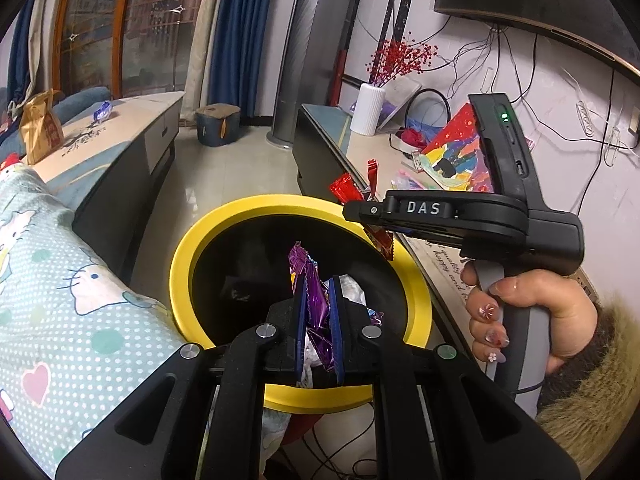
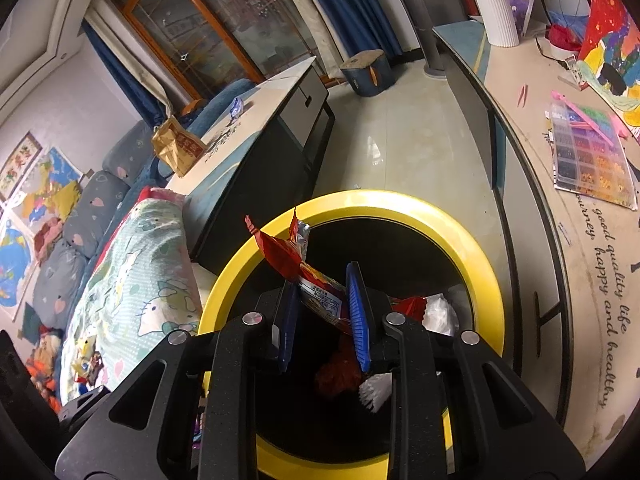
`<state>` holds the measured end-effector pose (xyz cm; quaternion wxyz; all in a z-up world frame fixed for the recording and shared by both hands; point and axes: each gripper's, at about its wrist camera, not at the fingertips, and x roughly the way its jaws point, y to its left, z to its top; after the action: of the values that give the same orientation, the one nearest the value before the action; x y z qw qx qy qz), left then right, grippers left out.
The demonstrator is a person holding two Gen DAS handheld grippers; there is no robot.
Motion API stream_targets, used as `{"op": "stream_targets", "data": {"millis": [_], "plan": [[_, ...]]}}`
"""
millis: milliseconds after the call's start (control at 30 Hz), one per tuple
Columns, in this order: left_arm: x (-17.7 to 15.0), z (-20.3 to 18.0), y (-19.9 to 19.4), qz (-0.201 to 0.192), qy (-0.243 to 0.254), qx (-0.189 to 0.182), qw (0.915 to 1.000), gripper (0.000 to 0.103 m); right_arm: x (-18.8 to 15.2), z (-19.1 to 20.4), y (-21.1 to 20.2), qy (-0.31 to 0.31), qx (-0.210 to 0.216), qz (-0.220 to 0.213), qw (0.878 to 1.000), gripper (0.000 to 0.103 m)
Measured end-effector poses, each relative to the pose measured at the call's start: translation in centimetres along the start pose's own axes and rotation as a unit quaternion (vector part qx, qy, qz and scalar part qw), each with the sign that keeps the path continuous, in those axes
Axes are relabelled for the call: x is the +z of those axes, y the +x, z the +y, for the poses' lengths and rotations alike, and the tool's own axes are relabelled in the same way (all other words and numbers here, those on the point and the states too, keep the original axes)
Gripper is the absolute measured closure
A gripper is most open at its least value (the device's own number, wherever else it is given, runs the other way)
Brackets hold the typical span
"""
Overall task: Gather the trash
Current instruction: 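Open both grippers to drop the wrappers into the yellow bin, then move both open grippers back to the trash on the bed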
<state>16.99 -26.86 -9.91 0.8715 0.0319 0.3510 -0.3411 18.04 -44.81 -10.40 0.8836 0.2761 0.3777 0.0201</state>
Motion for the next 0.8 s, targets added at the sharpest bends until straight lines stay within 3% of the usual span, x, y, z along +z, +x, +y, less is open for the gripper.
{"op": "stream_targets", "data": {"millis": [200,300,367,433,533,700,800], "plan": [[0.1,0.8,1.6,0.016,-0.012,0.002,0.9998,0.092,0.0,0.0,0.4,0.0,0.004,0.004,1.0,0.082],[0.4,1.1,2.3,0.022,-0.019,0.0,0.9996,0.091,-0.1,0.1,0.4,0.001,0.004,0.0,1.0,0.072],[0.5,1.2,2.5,0.023,-0.021,0.0,0.9995,0.081,0.0,0.0,0.4,0.006,0.003,-0.002,1.0,0.07],[0.6,1.5,2.2,0.017,-0.022,0.002,0.9996,0.048,0.1,-0.1,0.2,0.009,0.001,-0.008,1.0,0.062],[0.7,1.9,1.4,0.006,-0.032,0.0,0.9995,0.027,0.2,-0.4,-0.3,0.018,-0.006,-0.019,1.0,0.054],[0.8,2.8,-0.7,-0.019,-0.059,0.015,0.998,0.008,0.2,0.0,-1.1,0.01,-0.025,-0.035,0.999,0.043],[0.8,3.2,-2.4,-0.034,-0.065,0.036,0.9967,0.007,0.1,0.7,-1.7,-0.005,-0.039,-0.047,0.998,0.038]]}}
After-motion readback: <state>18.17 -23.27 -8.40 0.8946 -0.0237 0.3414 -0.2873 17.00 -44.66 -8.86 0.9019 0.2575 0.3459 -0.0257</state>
